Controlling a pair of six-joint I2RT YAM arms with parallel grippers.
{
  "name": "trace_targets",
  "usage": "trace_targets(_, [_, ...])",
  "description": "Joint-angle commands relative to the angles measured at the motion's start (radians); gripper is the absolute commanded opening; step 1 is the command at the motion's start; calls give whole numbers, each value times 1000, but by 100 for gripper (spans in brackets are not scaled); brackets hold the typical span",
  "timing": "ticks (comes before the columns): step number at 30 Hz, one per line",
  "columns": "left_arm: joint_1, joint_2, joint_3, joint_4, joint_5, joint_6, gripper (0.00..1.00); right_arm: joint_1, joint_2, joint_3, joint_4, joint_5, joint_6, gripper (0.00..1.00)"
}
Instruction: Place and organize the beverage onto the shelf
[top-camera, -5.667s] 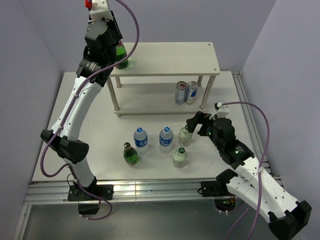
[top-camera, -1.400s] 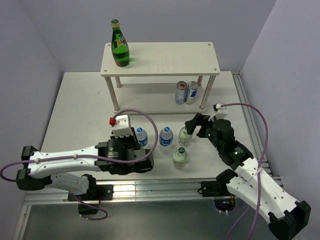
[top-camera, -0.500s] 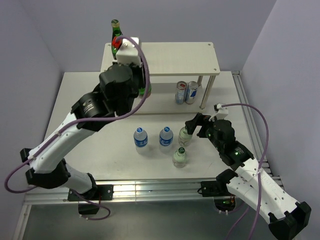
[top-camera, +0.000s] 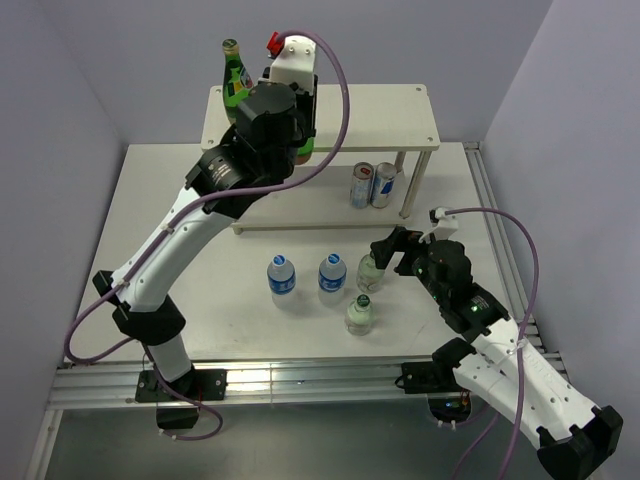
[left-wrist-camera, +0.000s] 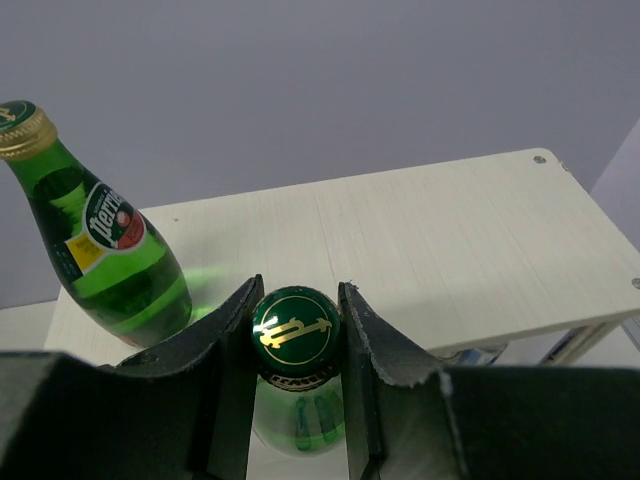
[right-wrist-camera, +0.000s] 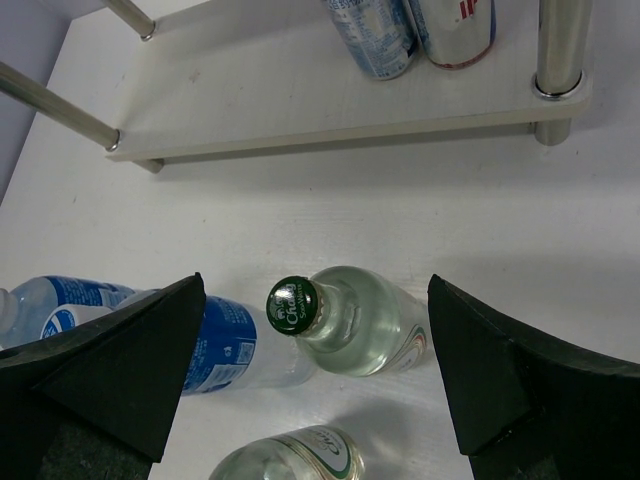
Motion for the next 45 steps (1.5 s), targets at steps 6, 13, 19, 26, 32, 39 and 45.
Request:
trace_targets(6, [75,-20,48,335,14,83,0,6,-9,-9,38,-9,7,99])
trace_targets(13, [134,43,88,363,36,80,0,6,-14,-10,34,-2,6,99])
trace_targets(19, [163,69,42,447,22,100,0,6,-12,-10,37,-7,9,99])
trace_targets(26, [180,117,51,495,-18,139,1,6,-11,-12,35,-7,9,99])
trace_targets(32, [184,100,-12,552,-47,162,29,6,-6,-10,38,-9,7,99])
trace_targets(39, [192,103,-50,556,-56,188,73,6,-1,-10,38,-9,9,99])
trace_targets(45, [200,94,-91,565,-61,172,79,6,-1,-10,35,-7,9,99])
